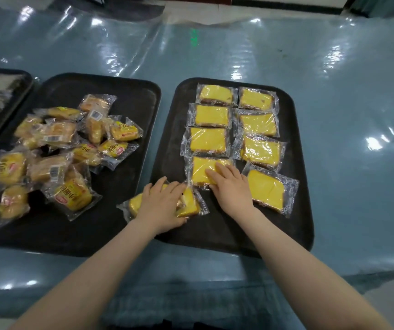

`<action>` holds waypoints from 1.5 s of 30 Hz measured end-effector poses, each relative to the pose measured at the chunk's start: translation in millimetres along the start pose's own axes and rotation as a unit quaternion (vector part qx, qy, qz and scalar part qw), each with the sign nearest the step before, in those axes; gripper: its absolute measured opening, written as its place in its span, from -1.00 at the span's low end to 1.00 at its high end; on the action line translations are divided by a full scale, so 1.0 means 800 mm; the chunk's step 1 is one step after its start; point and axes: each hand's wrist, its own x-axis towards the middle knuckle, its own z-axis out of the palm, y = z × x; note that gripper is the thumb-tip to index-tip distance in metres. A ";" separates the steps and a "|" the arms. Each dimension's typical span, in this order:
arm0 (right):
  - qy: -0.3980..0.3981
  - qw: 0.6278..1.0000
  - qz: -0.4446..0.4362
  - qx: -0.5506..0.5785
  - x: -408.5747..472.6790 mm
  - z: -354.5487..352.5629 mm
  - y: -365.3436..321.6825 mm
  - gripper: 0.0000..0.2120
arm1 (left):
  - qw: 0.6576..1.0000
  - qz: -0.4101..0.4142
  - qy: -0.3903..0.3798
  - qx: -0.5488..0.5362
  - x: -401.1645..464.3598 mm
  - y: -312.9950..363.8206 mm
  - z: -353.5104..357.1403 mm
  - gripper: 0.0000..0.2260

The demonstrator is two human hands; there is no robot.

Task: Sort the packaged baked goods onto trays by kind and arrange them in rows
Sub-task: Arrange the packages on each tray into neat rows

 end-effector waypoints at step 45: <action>0.082 0.899 0.336 0.270 -0.187 -0.037 0.083 -0.88 | 0.982 0.165 -0.062 -0.074 -0.015 0.036 0.027 -0.05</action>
